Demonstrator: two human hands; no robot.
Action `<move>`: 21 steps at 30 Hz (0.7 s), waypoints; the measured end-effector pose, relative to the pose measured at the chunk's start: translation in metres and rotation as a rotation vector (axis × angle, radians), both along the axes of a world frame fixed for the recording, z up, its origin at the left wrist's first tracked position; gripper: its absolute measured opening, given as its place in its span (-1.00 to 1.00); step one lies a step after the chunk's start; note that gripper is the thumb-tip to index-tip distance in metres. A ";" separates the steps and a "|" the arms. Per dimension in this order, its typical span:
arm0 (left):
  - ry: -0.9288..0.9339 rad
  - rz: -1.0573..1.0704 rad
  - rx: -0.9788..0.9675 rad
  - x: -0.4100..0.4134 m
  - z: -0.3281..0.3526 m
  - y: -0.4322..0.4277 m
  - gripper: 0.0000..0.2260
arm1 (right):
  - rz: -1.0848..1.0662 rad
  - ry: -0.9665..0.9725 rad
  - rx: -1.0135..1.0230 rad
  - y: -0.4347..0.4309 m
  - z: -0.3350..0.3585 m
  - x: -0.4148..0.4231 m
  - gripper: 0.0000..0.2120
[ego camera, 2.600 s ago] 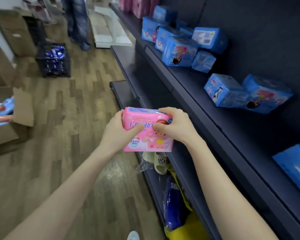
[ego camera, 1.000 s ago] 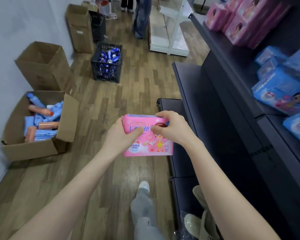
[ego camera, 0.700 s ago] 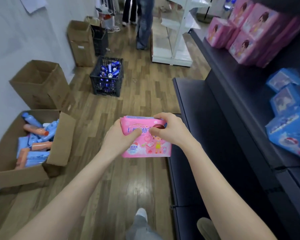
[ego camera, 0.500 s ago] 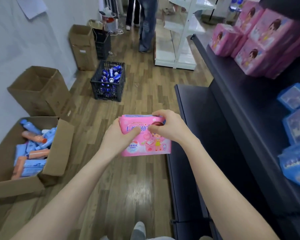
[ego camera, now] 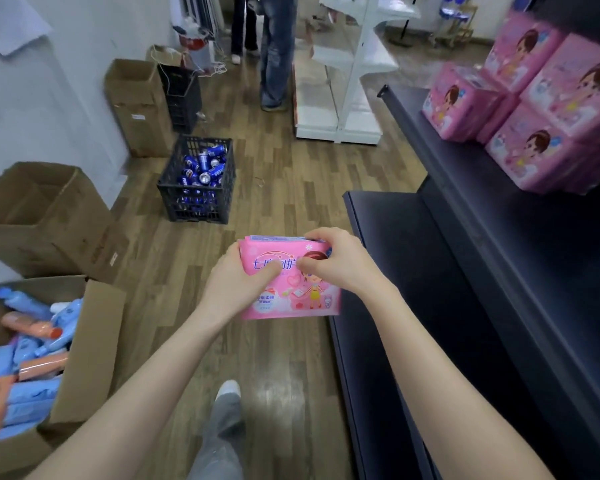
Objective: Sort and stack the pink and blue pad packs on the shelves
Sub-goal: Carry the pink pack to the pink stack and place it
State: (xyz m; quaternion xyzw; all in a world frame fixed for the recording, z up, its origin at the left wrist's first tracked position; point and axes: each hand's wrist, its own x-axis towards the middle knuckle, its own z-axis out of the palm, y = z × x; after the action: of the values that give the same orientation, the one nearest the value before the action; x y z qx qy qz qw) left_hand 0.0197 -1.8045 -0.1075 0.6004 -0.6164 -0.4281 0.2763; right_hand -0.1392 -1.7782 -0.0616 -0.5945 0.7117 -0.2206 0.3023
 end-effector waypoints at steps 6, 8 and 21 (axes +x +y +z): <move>0.042 -0.109 0.003 -0.004 0.004 -0.096 -0.46 | -0.116 0.000 0.000 -0.080 0.009 0.001 -0.74; 0.043 -0.145 -0.001 -0.004 0.009 -0.129 -0.51 | -0.157 0.001 -0.005 -0.107 0.014 0.003 -0.74; 0.073 -0.441 -0.059 -0.052 0.025 -0.252 -0.68 | -0.458 -0.010 -0.032 -0.181 0.031 -0.023 -0.77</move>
State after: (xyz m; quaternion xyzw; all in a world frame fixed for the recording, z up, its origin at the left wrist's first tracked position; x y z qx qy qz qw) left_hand -0.0321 -2.0568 -0.0828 0.4267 -0.7347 -0.4814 0.2155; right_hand -0.1625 -1.9592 -0.0308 -0.4210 0.8230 -0.2978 0.2382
